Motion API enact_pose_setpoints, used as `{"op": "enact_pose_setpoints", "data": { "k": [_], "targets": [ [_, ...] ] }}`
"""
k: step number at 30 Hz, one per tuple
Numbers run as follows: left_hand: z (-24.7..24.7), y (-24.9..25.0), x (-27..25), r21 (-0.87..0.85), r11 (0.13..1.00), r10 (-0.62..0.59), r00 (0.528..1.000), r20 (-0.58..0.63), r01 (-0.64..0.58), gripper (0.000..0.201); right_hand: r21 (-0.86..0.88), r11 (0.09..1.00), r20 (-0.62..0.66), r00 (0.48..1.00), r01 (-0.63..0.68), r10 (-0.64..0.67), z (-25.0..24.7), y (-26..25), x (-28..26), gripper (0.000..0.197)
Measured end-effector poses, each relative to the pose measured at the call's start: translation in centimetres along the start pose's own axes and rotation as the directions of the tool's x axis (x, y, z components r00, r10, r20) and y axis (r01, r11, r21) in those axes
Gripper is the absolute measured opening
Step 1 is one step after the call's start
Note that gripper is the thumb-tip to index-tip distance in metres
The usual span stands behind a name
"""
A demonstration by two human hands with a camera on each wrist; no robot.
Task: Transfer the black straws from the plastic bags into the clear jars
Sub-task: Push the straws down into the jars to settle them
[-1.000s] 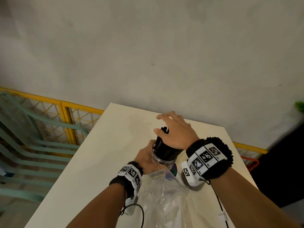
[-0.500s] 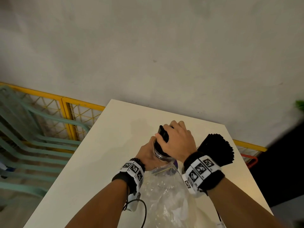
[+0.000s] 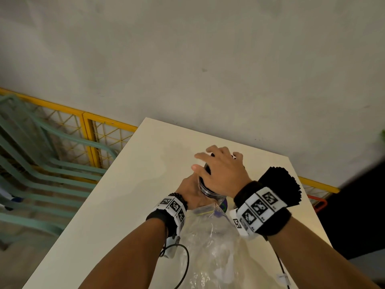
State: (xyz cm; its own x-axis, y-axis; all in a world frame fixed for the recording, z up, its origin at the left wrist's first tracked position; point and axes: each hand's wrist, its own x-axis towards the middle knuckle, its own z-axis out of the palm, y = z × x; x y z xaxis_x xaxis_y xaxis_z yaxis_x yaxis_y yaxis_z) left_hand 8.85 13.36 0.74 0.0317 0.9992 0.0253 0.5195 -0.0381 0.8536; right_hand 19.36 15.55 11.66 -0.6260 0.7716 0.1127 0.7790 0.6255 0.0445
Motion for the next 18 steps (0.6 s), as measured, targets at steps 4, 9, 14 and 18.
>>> {"op": "enact_pose_setpoints", "data": {
  "k": [4, 9, 14, 18],
  "targets": [
    [0.2, -0.5, 0.0, -0.035, 0.999, -0.038, 0.998, -0.055, 0.036, 0.086, -0.008, 0.977, -0.057, 0.976, -0.211, 0.210, 1.6, 1.3, -0.5, 0.035],
    [0.4, -0.8, 0.2, -0.044, 0.998, -0.055, 0.997, -0.051, 0.053, 0.090, 0.100, 0.976, -0.112, 0.972, -0.195, 0.206, 1.7, 1.2, 0.0, 0.030],
    [0.3, -1.1, 0.1, -0.057, 0.998, -0.035, 0.999, -0.042, 0.033, 0.094, 0.101, 0.991, -0.171, 0.979, -0.093, 0.109, 1.5, 2.4, 0.2, 0.023],
    [0.2, -1.0, 0.1, -0.046, 0.999, -0.027, 0.999, -0.031, 0.026, 0.092, 0.099, 0.988, 0.092, 0.990, -0.119, 0.110, 0.6, 2.4, 0.3, 0.032]
  ]
}}
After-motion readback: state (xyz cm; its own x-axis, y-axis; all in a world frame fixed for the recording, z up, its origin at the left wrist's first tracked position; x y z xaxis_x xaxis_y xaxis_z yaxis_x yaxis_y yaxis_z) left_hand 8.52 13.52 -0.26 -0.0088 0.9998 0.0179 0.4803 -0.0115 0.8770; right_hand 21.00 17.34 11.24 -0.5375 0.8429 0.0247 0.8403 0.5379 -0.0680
